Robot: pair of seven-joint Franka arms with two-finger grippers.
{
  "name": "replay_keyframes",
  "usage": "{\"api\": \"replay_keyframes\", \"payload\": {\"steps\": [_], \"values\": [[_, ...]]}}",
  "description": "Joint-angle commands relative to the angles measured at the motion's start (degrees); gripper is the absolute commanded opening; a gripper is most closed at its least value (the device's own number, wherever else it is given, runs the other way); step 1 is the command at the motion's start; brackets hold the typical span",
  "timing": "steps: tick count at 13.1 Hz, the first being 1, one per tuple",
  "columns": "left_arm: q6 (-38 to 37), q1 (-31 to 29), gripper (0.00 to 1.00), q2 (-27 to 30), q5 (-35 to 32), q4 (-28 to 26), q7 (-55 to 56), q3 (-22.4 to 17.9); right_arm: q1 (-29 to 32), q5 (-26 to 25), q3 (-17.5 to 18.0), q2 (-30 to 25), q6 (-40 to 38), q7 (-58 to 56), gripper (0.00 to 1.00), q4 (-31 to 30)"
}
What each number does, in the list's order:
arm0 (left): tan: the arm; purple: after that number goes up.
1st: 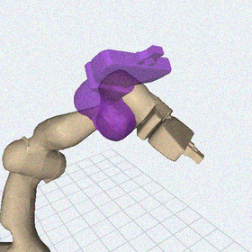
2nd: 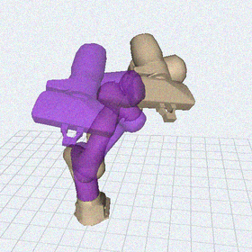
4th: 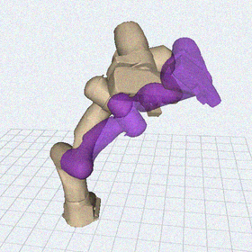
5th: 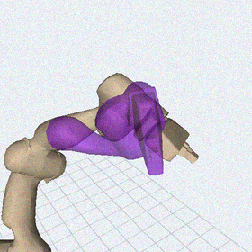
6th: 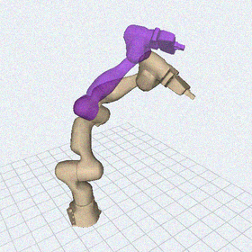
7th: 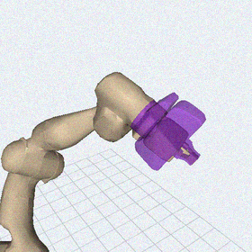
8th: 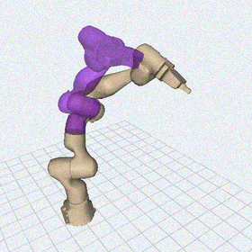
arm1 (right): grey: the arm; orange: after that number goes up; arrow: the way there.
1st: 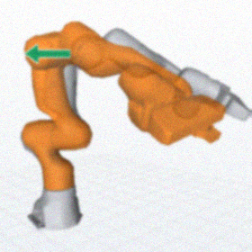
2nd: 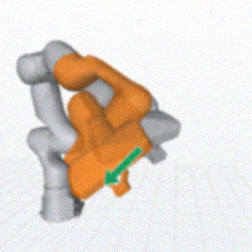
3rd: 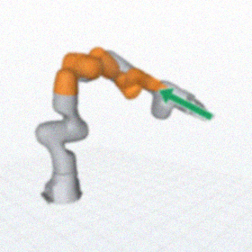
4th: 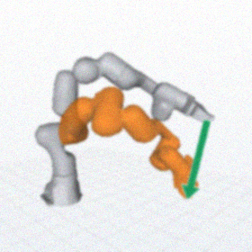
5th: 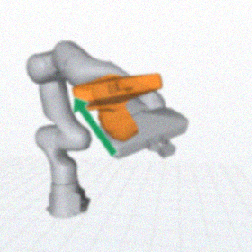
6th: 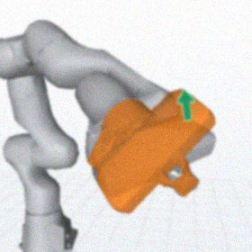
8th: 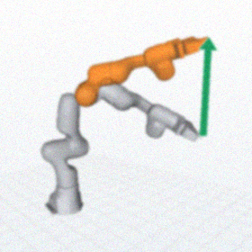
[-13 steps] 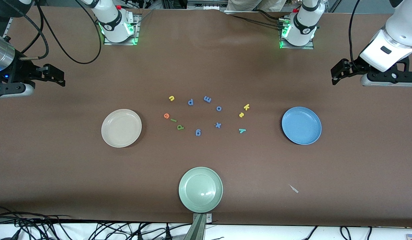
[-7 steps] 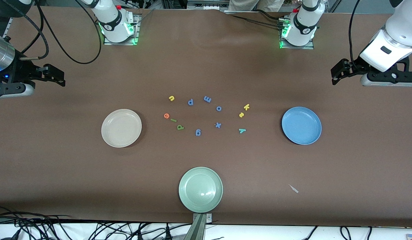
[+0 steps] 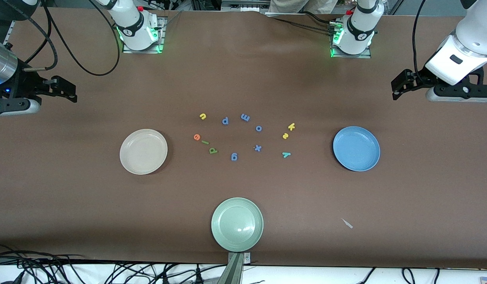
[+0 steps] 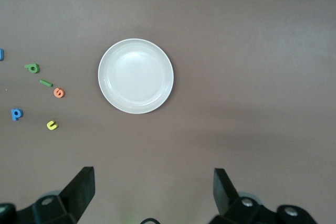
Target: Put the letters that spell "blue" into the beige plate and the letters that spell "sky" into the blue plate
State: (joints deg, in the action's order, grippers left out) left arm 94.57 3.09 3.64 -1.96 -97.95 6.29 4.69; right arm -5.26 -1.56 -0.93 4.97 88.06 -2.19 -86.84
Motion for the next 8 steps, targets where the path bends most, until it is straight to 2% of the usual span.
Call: {"api": "replay_keyframes", "payload": {"steps": [1,3,6,8], "values": [[-2.9,0.0,1.0,-1.5,1.7,1.2,-1.3,0.0,0.3,-0.4,0.3,-0.2,0.7,0.6,1.0,-0.1],[-3.5,0.8,1.0,-3.2,1.6,1.1,-1.4,0.7,0.3,-0.5,0.4,-0.2,0.7,0.6,1.0,-0.1],[-3.3,0.9,1.0,-7.9,1.3,1.2,-0.4,4.9,0.9,-0.4,0.1,0.3,1.1,0.6,1.0,0.0],[-3.1,1.4,1.0,-11.9,1.4,3.2,-0.4,5.6,0.8,-0.5,0.0,1.8,1.1,0.5,1.0,0.1]]}}
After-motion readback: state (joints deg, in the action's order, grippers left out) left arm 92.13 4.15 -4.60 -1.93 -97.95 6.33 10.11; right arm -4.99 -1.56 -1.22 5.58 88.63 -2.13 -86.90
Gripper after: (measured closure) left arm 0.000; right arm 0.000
